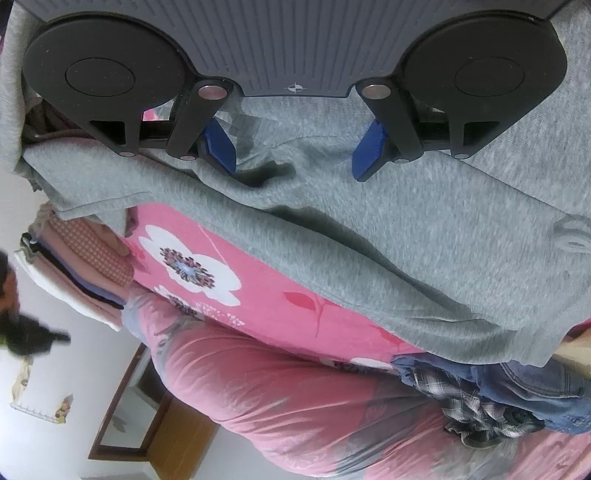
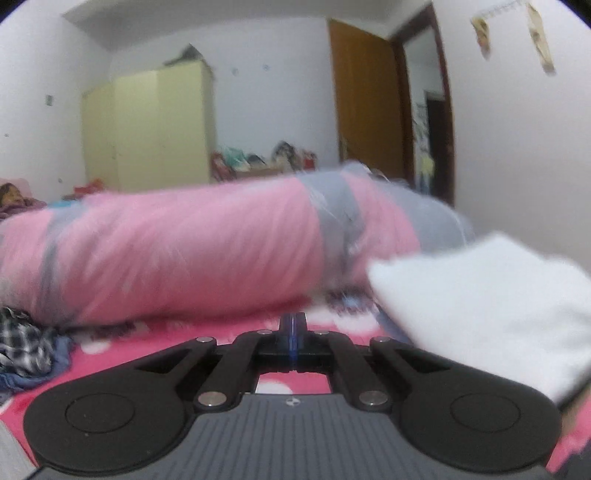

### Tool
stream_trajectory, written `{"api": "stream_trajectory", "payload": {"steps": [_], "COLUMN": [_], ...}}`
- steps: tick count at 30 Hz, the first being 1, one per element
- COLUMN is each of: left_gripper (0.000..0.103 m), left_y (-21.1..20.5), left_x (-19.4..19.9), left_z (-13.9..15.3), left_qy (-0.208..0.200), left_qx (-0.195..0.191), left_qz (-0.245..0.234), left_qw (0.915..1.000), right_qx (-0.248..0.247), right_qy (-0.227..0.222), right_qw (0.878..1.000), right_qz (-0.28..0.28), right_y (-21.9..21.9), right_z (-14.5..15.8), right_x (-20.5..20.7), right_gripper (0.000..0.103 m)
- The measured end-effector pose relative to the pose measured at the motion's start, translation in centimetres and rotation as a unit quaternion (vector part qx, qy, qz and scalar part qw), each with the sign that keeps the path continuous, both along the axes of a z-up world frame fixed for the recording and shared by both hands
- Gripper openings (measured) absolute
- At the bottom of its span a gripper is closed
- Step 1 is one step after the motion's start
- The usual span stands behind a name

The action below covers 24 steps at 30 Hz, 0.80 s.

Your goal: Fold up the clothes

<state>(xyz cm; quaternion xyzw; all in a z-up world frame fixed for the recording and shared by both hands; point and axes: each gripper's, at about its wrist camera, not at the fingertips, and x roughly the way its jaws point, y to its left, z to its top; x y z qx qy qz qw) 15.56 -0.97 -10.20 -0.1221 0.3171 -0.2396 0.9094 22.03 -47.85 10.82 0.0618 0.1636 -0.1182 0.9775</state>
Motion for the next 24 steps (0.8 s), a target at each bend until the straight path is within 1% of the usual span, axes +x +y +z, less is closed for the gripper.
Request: {"api": "stream_trajectory", "payload": {"steps": [3, 6, 7, 8, 9, 10, 12, 13, 14, 16, 18, 21, 22, 23, 24], "left_gripper": [0.07, 0.07, 0.07, 0.07, 0.07, 0.07, 0.07, 0.07, 0.071, 0.071, 0.071, 0.071, 0.071, 0.071, 0.071], "left_y": [0.1, 0.1, 0.1, 0.1, 0.1, 0.1, 0.1, 0.0, 0.0, -0.1, -0.2, -0.2, -0.3, -0.3, -0.3], "left_x": [0.0, 0.1, 0.1, 0.1, 0.1, 0.0, 0.0, 0.0, 0.0, 0.0, -0.1, -0.1, -0.1, -0.1, -0.1], "left_z": [0.0, 0.0, 0.0, 0.0, 0.0, 0.0, 0.0, 0.0, 0.0, 0.0, 0.0, 0.0, 0.0, 0.0, 0.0], "left_qy": [0.0, 0.0, 0.0, 0.0, 0.0, 0.0, -0.001, -0.001, -0.001, -0.002, -0.003, -0.004, -0.004, -0.004, -0.004], "left_qx": [0.0, 0.0, 0.0, 0.0, 0.0, 0.0, 0.001, 0.003, 0.005, 0.009, 0.013, 0.014, 0.014, 0.015, 0.016], "left_qz": [0.0, 0.0, 0.0, 0.0, 0.0, 0.0, 0.0, 0.0, 0.0, 0.0, -0.001, -0.001, -0.001, -0.001, -0.001], "left_qw": [1.0, 1.0, 1.0, 1.0, 1.0, 1.0, 1.0, 1.0, 1.0, 1.0, 0.9999, 0.9999, 0.9999, 0.9999, 0.9999], "right_qx": [0.016, 0.032, 0.037, 0.042, 0.048, 0.064, 0.106, 0.13, 0.165, 0.235, 0.304, 0.379, 0.404, 0.412, 0.401], "right_qy": [0.043, 0.086, 0.1, 0.115, 0.129, 0.137, 0.148, 0.15, 0.154, 0.16, 0.165, 0.158, 0.156, 0.146, 0.136], "right_qw": [0.998, 0.994, 0.992, 0.989, 0.986, 0.985, 0.982, 0.98, 0.974, 0.958, 0.936, 0.911, 0.901, 0.899, 0.905], "right_qz": [0.031, 0.062, 0.072, 0.083, 0.093, 0.083, 0.048, 0.025, 0.007, -0.029, -0.065, -0.047, -0.04, -0.027, -0.028], "right_y": [1.6, 3.1, 3.6, 4.2, 4.7, 4.8, 3.4, 2.5, 1.4, -0.7, -2.9, -3.6, -3.8, -3.5, -2.9], "right_z": [-1.7, -3.4, -4.0, -4.6, -5.1, -6.1, -8.1, -9.2, -10.2, -12.2, -14.3, -17.4, -18.5, -18.8, -18.5], "right_x": [-3.0, -6.0, -7.0, -8.0, -9.0, -11.0, -15.1, -17.2, -18.6, -21.5, -24.3, -25.6, -26.0, -26.3, -26.5], "right_gripper": [0.001, 0.004, 0.011, 0.027, 0.036, 0.049, 0.05, 0.052, 0.057, 0.062, 0.062, 0.061, 0.05, 0.028, 0.016]}}
